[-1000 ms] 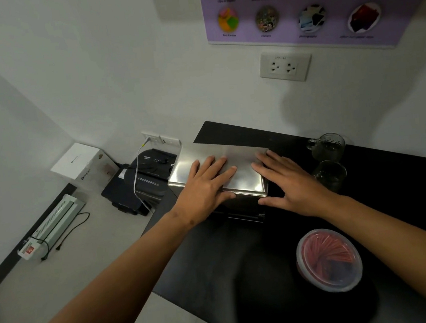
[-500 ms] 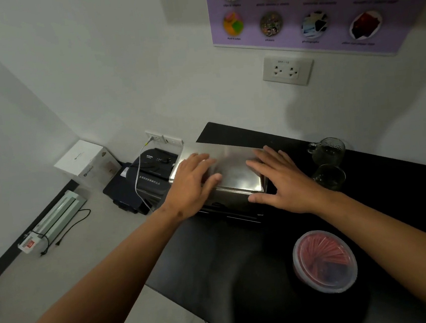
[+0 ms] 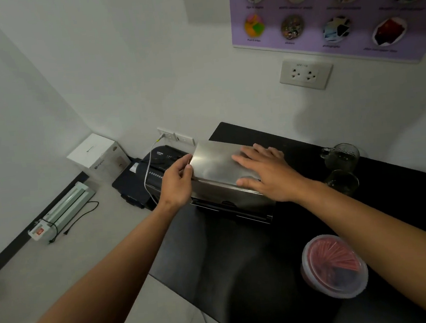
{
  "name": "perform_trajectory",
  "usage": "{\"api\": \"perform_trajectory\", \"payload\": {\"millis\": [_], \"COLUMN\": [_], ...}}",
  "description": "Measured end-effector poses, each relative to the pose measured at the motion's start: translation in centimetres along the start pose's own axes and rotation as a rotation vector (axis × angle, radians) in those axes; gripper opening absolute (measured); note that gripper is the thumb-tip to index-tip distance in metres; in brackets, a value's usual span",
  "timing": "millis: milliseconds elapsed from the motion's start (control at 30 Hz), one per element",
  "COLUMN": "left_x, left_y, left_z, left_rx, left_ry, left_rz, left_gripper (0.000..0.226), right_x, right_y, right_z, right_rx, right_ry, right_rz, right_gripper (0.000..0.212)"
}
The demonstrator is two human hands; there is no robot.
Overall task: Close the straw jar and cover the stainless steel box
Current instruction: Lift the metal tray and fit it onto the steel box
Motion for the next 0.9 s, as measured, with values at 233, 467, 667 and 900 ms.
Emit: {"api": "perform_trajectory", "payload": {"millis": [233, 467, 667, 900], "left_x": [-0.2, -0.6, -0.5, -0.5], "left_y": [-0.4, -1.8, -2.6, -2.5], "left_z": [-0.5, -0.9, -0.9, -1.0], "left_rx": [-0.007, -0.162, -0.251, -0.232], "left_ry": [-0.017, -0.054, -0.096, -0.14], "left_rz": [0.044, 0.185, 0.302, 0.283], "left_gripper": [0.04, 0.04, 0.04, 0.043], "right_x": [0.0, -0.4, 0.1, 1.5], "right_y": [-0.1, -1.8, -4.1, -4.7], "right_z": [-0.2, -3.9, -7.6, -9.2], "right_rx": [-0.017, -0.03, -0.069, -0.104], "right_ry": [-0.003, -0.039, -0.086, -0.128], "right_rz": [0.08, 0.005, -0.027, 0.029], "right_gripper": [0.081, 0.067, 0.065, 0.064]}}
Point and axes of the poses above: each hand's wrist, its own z-axis away from the middle knuckle, its own x-axis out of the palm, y = z × x, the point moved 5 cm from there along -z, towards the middle knuckle, and after that the axes turned 11 degrees about y, right-handed, at the moved point
